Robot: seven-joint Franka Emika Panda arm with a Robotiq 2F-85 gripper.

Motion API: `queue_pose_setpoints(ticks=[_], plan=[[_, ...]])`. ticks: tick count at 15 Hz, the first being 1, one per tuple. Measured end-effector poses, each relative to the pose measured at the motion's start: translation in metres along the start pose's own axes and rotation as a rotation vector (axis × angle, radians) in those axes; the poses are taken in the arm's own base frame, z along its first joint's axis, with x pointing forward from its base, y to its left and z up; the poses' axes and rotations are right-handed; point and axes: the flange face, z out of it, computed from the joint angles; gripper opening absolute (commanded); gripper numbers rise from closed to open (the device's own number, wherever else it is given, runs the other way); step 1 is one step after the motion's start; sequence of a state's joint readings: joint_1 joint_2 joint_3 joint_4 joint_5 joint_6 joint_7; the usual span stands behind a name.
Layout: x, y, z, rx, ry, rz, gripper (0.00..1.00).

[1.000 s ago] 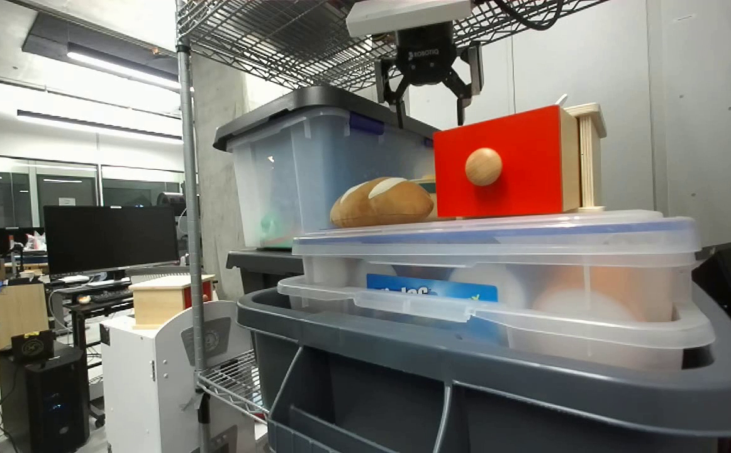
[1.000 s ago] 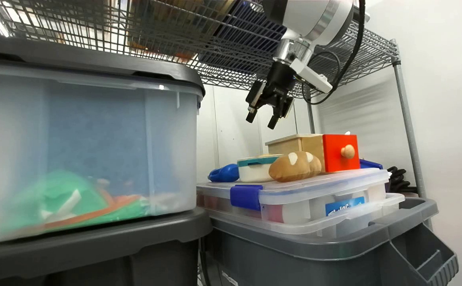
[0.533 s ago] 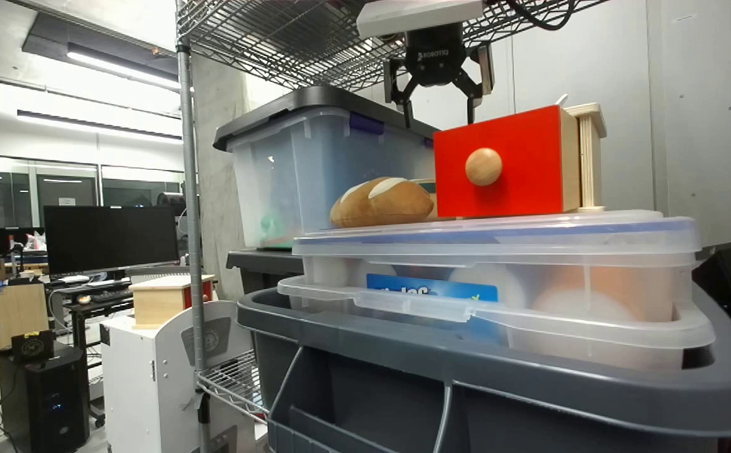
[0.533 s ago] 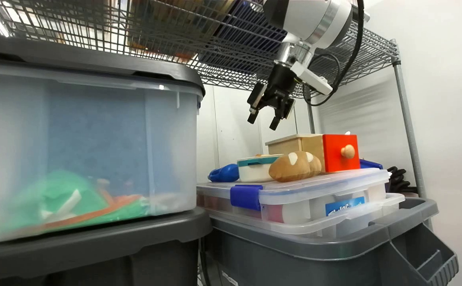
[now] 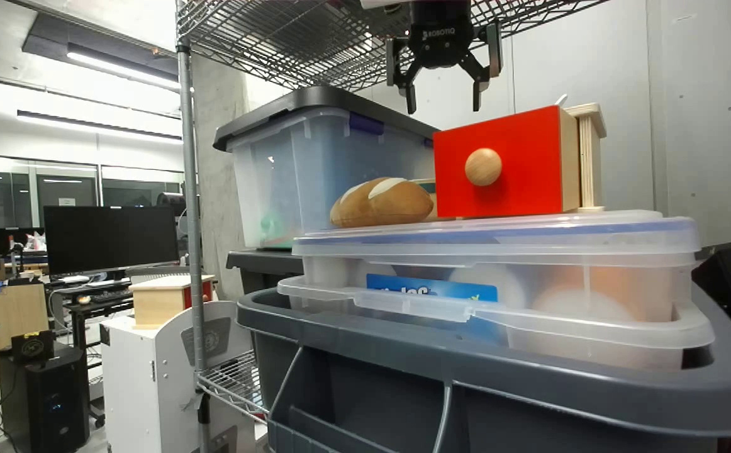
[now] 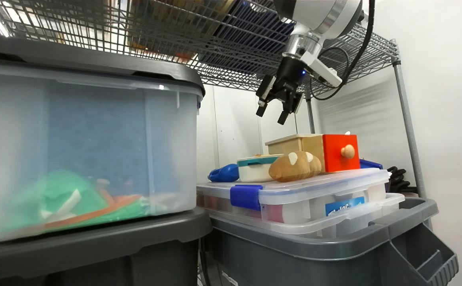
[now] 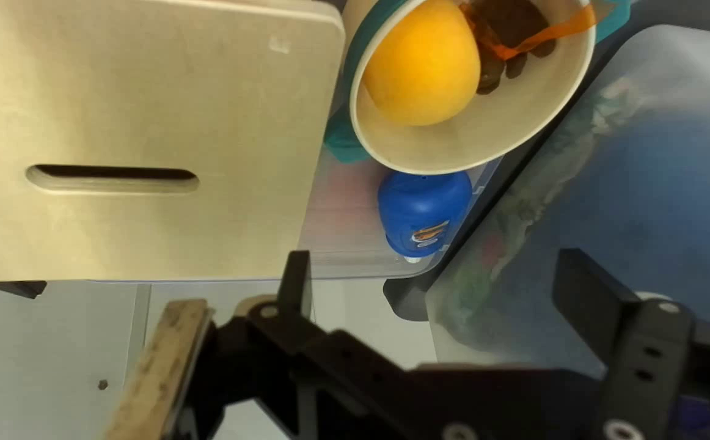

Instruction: Put the yellow plushie in the white bowl

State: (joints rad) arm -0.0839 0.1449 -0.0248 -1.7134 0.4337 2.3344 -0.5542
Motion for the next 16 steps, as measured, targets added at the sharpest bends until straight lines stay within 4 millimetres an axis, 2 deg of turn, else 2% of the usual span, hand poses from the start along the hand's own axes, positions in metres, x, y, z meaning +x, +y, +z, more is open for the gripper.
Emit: queue_pose_setpoints(ticks=[9,16], plan=[[-0.016,-0.002,-0.013,0.017,-0.029,0.011,1.0],[-0.042,0.009,-0.032,0.003,-0.039,0.047,1.0]])
